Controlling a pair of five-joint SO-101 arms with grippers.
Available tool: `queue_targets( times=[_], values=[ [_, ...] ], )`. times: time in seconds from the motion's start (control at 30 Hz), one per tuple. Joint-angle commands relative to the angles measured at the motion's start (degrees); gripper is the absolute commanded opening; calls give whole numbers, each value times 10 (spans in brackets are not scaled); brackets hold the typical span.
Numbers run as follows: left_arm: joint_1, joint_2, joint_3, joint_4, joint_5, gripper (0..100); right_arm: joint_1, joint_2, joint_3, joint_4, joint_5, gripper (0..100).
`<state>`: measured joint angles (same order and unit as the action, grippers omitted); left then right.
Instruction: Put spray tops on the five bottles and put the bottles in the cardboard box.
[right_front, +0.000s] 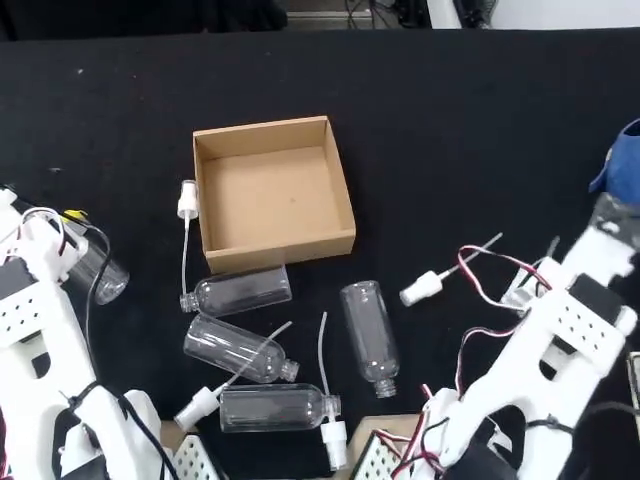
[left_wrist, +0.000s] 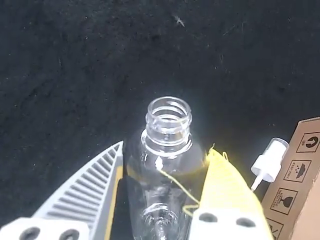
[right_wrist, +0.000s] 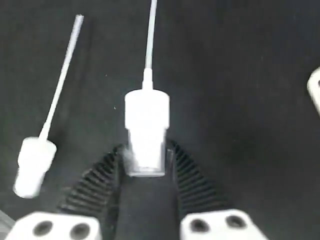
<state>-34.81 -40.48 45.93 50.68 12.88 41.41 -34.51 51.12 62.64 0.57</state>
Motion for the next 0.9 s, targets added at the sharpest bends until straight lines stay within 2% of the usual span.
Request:
queue_targets(
  times=[0.0, 0.1, 0.23, 0.3, 0.47, 0.5, 0.57, 0.6, 0.67, 0.87],
  values=[
    [-2, -19, -5, -9, 4, 30, -21, 0, 1, -12, -34, 219],
    [-2, -19, -5, -9, 4, 30, -58, 0, 3, 3, 10, 315],
    [-2, -19, -5, -9, 4, 30, -105, 0, -26, 40, 113, 286],
    [-2, -18, -5, -9, 4, 30, -100, 0, -51, 51, 229, 253],
    [-2, -18, -5, -9, 4, 30, -28, 4, -74, 40, 614, 234],
    [-2, -19, -5, -9, 4, 30, -11, 4, -74, 40, 672, 234],
    [-2, -19, -5, -9, 4, 30, 16, 5, -73, 35, 742, 234],
    [-2, -19, -5, -9, 4, 30, 25, 5, -73, 34, 755, 234],
    [-2, -19, -5, -9, 4, 30, 36, 5, -68, 34, 736, 234],
    [-2, -18, -5, -9, 4, 30, 23, 4, 7, 34, 509, 230]
  ],
)
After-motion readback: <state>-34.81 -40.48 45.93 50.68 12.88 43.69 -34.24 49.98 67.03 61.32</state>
